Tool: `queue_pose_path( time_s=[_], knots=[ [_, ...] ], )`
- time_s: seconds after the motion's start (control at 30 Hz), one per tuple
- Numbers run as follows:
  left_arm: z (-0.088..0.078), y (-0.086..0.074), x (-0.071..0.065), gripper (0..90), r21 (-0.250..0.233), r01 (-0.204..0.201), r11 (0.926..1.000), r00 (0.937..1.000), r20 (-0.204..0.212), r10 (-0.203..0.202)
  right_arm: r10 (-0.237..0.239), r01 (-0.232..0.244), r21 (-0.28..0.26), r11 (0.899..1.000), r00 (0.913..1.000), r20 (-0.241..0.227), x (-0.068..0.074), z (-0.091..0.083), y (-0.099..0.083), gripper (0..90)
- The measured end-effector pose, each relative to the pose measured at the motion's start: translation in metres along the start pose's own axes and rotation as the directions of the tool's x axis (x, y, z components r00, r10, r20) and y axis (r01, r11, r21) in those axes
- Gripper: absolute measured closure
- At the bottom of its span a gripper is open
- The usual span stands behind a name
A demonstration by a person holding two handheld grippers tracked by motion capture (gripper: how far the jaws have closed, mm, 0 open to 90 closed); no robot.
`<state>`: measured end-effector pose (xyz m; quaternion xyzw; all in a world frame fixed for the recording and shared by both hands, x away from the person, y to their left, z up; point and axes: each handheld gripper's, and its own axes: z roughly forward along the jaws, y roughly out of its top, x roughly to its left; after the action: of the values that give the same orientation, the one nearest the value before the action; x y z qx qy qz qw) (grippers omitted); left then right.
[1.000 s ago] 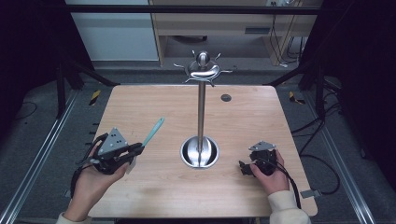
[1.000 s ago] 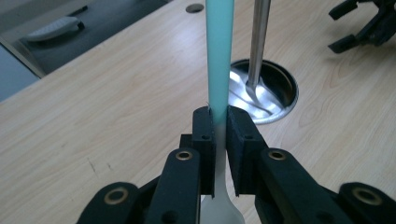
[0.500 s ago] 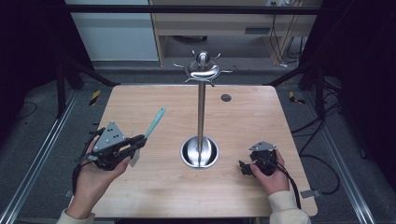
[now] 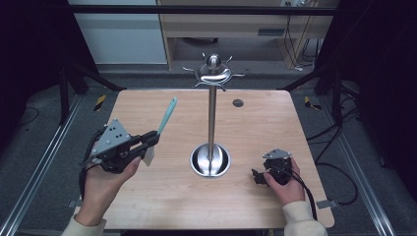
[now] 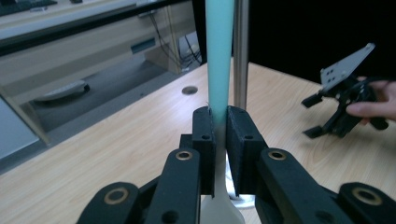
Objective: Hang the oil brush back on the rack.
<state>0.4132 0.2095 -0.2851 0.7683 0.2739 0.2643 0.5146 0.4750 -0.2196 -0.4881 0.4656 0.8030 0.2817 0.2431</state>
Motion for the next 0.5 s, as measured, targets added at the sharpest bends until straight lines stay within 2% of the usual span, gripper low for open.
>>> queue_pose_path(
  time_s=[0.2,0.5],
  knots=[
    [0.001,0.010,-0.007,82.0,-0.043,0.013,0.9990,0.9998,0.018,-0.012,-0.001,0.001,0.000,1.000,1.0000,-0.001,0.000,0.000,0.000,8.1],
    [0.003,0.022,-0.011,82.0,-0.061,0.018,0.9980,0.9994,0.031,-0.016,-0.001,0.001,0.001,1.000,1.0000,0.000,0.000,0.000,0.000,8.0]
  ],
)
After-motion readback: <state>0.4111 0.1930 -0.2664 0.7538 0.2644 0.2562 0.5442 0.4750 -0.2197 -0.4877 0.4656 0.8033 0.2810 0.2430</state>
